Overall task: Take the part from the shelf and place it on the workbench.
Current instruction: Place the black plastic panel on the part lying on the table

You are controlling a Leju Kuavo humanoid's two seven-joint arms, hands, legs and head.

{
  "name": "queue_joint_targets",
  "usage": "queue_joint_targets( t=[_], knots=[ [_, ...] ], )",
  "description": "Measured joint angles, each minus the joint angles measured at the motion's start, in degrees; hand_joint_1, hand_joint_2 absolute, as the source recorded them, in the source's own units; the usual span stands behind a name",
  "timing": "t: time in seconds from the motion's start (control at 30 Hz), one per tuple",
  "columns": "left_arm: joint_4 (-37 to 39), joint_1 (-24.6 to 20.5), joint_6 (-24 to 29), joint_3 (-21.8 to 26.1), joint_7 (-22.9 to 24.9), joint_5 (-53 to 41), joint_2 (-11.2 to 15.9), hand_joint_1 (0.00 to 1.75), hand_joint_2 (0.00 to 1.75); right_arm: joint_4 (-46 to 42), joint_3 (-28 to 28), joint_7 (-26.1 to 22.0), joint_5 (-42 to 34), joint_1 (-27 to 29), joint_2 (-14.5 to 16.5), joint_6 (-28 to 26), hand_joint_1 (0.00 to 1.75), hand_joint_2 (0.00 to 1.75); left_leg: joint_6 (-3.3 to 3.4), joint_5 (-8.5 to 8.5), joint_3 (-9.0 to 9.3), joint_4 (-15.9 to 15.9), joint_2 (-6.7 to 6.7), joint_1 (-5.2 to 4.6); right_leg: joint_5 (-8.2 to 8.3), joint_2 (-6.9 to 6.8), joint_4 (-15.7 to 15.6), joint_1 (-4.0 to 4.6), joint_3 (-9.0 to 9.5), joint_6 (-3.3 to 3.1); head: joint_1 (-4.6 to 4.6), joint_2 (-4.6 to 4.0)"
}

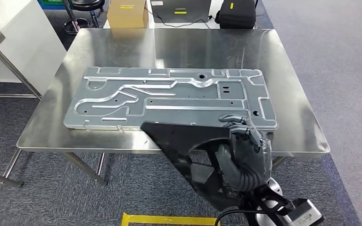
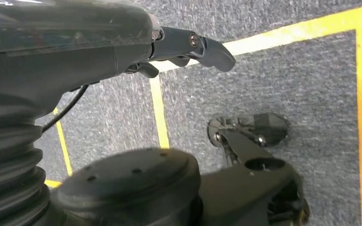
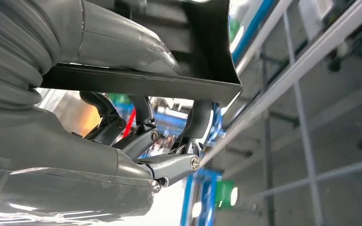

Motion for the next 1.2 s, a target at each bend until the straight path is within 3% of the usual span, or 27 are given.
queue_joint_targets(
  t=[0.07,0.1,0.13,0.2,0.27,0.3,0.33,0.37,0.43,0.47,0.6,0.67,0.73,0.77,0.8,0.83,0.9,0.97,1.1,1.13,1.2],
  knots=[
    [0.00,0.11,0.01,0.01,0.03,0.12,-0.11,0.00,1.75,-0.70,0.44,-0.07,-0.83,-0.38,-0.32,0.01,1.75,1.75,0.55,0.37,0.11,-0.37,0.06,0.20,-0.19,-0.04,0.19,-0.05,-0.09,0.58,-0.01,0.00],
    [0.00,0.09,0.03,0.02,0.04,0.20,-0.16,0.00,1.75,-1.13,0.63,-0.16,-1.28,-0.64,-0.50,0.07,1.75,1.75,0.89,0.56,0.21,-0.63,0.10,0.34,-1.03,-0.08,1.31,-0.10,-0.55,0.86,0.02,0.00],
    [0.00,0.03,0.06,0.02,0.05,0.27,-0.21,0.00,1.75,-1.50,0.80,-0.31,-1.69,-0.91,-0.68,0.14,1.75,1.75,1.18,0.73,0.31,-0.86,0.15,0.48,-2.39,-0.13,3.42,-0.18,-1.46,1.13,0.03,0.00],
    [0.00,-0.07,0.12,0.02,0.09,0.36,-0.27,0.00,1.75,-1.99,1.03,-0.66,-2.33,-1.35,-1.08,0.22,1.75,1.75,1.46,0.77,0.32,-0.92,0.21,0.49,-6.05,-0.20,10.77,-0.48,-4.95,1.60,0.08,0.00],
    [0.00,-0.02,0.14,0.02,0.19,0.38,-0.38,0.00,1.75,-2.21,1.11,-0.90,-2.82,-1.51,-1.45,0.01,1.75,1.75,1.48,0.69,0.36,-0.88,0.24,0.49,-7.31,-0.24,15.98,-0.78,-7.71,1.97,0.08,0.00],
    [0.00,0.01,0.14,0.02,0.24,0.37,-0.48,0.00,1.75,-2.33,1.11,-0.97,-3.07,-1.62,-1.59,-0.19,1.75,1.75,1.43,0.62,0.42,-0.84,0.22,0.50,-6.33,-0.27,15.62,-0.96,-7.69,2.09,0.08,0.00],
    [0.00,0.02,0.15,0.02,0.27,0.36,-0.61,0.00,1.75,-2.51,1.11,-1.09,-3.33,-1.79,-1.68,-0.44,1.75,1.75,1.31,0.50,0.52,-0.78,0.19,0.53,-4.42,-0.32,12.98,-1.14,-6.51,2.15,0.08,0.00],
    [0.00,0.02,0.15,0.02,0.29,0.33,-0.74,0.00,1.75,-2.77,1.11,-1.30,-3.60,-2.00,-1.73,-0.72,1.75,1.75,1.11,0.34,0.62,-0.67,0.14,0.55,-2.24,-0.43,8.93,-1.30,-4.62,2.17,0.09,0.00],
    [0.00,-0.01,0.14,0.02,0.24,0.27,-0.91,0.00,1.75,-3.51,1.10,-1.84,-4.09,-2.40,-1.77,-1.24,1.75,1.75,0.49,-0.07,0.63,-0.34,0.07,0.35,0.19,-0.59,2.23,-1.22,-1.50,1.97,0.06,0.00],
    [0.00,-0.01,0.13,0.02,0.21,0.25,-0.95,0.00,1.75,-3.92,1.09,-2.05,-4.27,-2.50,-1.79,-1.47,1.75,1.75,0.15,-0.21,0.59,-0.24,0.06,0.25,0.42,-0.59,0.74,-1.10,-0.89,1.77,0.02,0.00],
    [0.00,-0.07,0.13,0.00,0.16,0.02,-1.02,0.00,1.75,-5.86,0.95,-2.17,-4.33,-2.61,-1.82,-2.46,1.75,1.75,-1.12,-1.20,0.28,0.66,0.16,0.47,0.35,-0.33,0.16,-0.93,-0.79,0.37,-0.08,0.00],
    [0.00,-0.09,0.13,-0.01,0.15,-0.04,-1.03,0.00,1.75,-6.78,0.92,-2.19,-4.14,-2.66,-1.83,-3.17,1.75,1.75,-1.44,-4.20,-2.01,5.76,0.11,0.58,0.36,-0.40,-0.05,-0.99,-0.64,-0.26,-0.15,0.00],
    [0.00,-0.01,0.13,0.01,0.14,-0.03,-1.03,0.00,1.75,-7.35,0.92,-2.20,-3.90,-2.65,-1.86,-4.15,1.75,1.75,-1.56,-7.45,-5.73,13.45,0.09,0.57,0.25,-0.42,-0.02,-0.78,-0.62,-0.58,-0.20,0.00],
    [0.00,0.02,0.13,0.01,0.14,-0.04,-1.03,0.00,1.75,-7.58,0.92,-2.20,-3.75,-2.64,-1.89,-4.68,1.75,1.75,-1.55,-7.89,-7.00,15.87,0.09,0.57,0.20,-0.40,0.01,-0.66,-0.57,-0.65,-0.20,0.00],
    [0.00,0.02,0.13,0.01,0.14,-0.07,-1.03,0.00,1.75,-7.85,0.94,-2.20,-3.60,-2.63,-1.92,-5.25,1.75,1.75,-1.46,-7.19,-7.31,16.20,0.09,0.56,0.15,-0.35,0.03,-0.55,-0.49,-0.69,-0.20,0.00],
    [0.00,0.01,0.13,0.01,0.14,-0.10,-1.03,0.00,1.75,-8.15,0.98,-2.20,-3.43,-2.64,-1.97,-5.84,1.75,1.75,-1.29,-5.46,-6.50,14.19,0.08,0.56,0.09,-0.29,0.05,-0.46,-0.34,-0.71,-0.20,0.00],
    [0.00,-0.01,0.11,-0.02,0.14,-0.19,-1.03,0.00,1.75,-8.91,1.09,-2.20,-3.02,-2.65,-2.03,-7.09,1.75,1.75,-0.72,-1.50,-3.05,6.62,0.04,0.47,-0.06,-0.18,0.06,-0.32,0.01,-0.62,-0.18,0.00],
    [0.00,-0.07,0.08,-0.03,0.14,-0.28,-1.02,0.00,1.75,-9.69,1.22,-2.20,-2.55,-2.71,-2.10,-8.35,1.75,1.75,-0.17,0.16,-0.71,1.34,-0.02,0.16,-0.11,-0.14,0.15,-0.24,0.00,-0.21,-0.15,0.00],
    [0.00,0.02,-0.01,-0.08,0.14,-0.53,-1.04,0.00,1.75,-11.12,1.60,-2.20,-1.73,-2.83,-2.42,-10.74,1.75,1.75,0.88,0.70,-0.23,-0.35,-0.05,0.09,-0.31,-0.23,0.41,-0.37,-0.19,1.02,-0.12,0.00],
    [0.00,-0.01,-0.02,-0.08,0.14,-0.59,-1.06,0.00,1.75,-11.46,1.66,-2.20,-1.59,-2.92,-2.52,-11.18,1.75,1.75,1.23,0.94,-0.11,-0.68,0.00,0.24,-1.15,-0.25,1.52,-0.38,-0.65,1.29,-0.08,0.00],
    [0.00,-0.13,-0.04,-0.09,0.14,-0.64,-1.08,0.00,1.75,-11.90,1.69,-2.21,-1.45,-3.09,-2.74,-11.90,1.75,1.75,1.65,1.19,-0.01,-1.00,0.07,0.32,-4.49,-0.29,7.24,-0.51,-3.24,1.72,-0.01,0.00]
  ],
)
